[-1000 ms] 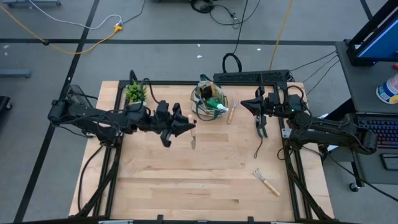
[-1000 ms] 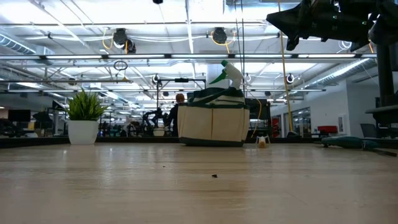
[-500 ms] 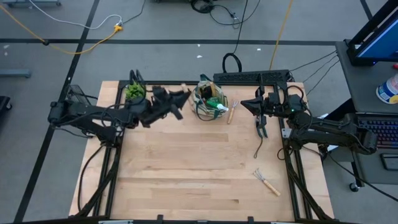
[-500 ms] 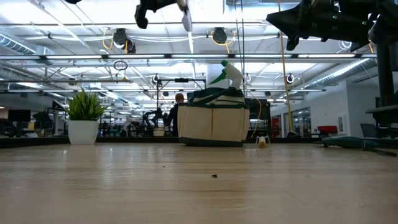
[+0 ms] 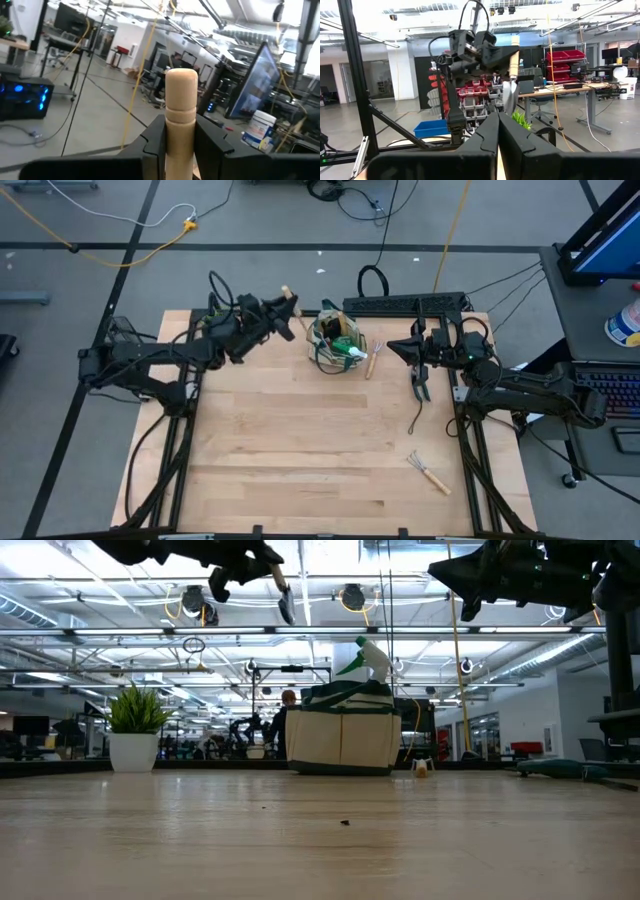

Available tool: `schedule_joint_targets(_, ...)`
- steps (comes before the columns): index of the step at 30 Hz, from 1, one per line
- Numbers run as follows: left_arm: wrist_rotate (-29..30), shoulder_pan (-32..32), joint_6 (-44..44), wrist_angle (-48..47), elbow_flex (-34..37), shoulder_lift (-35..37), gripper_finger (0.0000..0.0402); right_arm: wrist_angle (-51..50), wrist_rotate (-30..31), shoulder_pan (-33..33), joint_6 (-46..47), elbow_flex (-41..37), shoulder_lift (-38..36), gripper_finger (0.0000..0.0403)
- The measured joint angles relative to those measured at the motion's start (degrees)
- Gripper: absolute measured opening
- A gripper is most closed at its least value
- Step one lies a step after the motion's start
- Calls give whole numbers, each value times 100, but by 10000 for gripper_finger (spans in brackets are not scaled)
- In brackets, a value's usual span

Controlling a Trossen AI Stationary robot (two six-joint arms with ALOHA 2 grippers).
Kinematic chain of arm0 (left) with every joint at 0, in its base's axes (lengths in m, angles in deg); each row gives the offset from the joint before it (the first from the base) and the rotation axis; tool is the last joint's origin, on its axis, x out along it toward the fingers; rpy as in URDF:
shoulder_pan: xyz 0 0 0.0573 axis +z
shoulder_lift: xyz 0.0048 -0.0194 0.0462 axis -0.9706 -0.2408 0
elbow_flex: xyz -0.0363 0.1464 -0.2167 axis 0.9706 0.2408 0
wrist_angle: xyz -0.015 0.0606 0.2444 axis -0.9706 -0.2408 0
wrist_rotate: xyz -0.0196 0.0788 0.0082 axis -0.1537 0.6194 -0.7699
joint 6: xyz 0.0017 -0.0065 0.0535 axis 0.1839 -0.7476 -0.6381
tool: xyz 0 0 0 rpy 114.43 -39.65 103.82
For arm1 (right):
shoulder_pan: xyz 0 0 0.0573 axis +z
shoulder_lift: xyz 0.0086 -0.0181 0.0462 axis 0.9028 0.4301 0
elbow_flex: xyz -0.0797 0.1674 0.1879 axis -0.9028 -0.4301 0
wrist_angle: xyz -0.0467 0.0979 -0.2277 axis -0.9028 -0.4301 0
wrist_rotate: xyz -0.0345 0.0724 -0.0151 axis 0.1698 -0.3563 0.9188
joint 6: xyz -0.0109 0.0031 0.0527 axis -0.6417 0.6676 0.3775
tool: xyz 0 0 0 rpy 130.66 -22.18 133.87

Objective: Pick & Place Garden tools in Gardening bag
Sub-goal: Put the brown trowel into the gardening bag

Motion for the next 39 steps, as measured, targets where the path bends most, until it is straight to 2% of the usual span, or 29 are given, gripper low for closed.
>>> schedule_joint_targets(3,-412,268,-78,45,0,0,71,0,-12,0,0,0,0,0)
schedule_joint_targets(8,-746,633,-112,75,0,-25,71,-2,-33,1,0,0,0,0)
schedule_joint_targets(13,-1210,883,-109,444,-66,-383,71,-13,-38,1,-8,0,-2,0)
schedule_joint_targets(17,-1564,977,-152,381,-464,-885,71,-26,-36,-2,-15,0,-2,0)
schedule_joint_targets(25,-2482,1107,-555,-321,-1771,-1977,71,-43,0,-2,-17,0,-2,0)
schedule_joint_targets(29,-3061,1131,-558,-326,-2331,-2483,71,-50,115,-9,-13,0,-2,0)
schedule_joint_targets(34,-3339,1126,-534,-421,-2630,-2928,71,-58,145,-11,-5,0,-2,0)
schedule_joint_targets(39,-3372,1164,-435,-379,-2651,-3151,71,-122,145,-11,-2,0,-2,0)
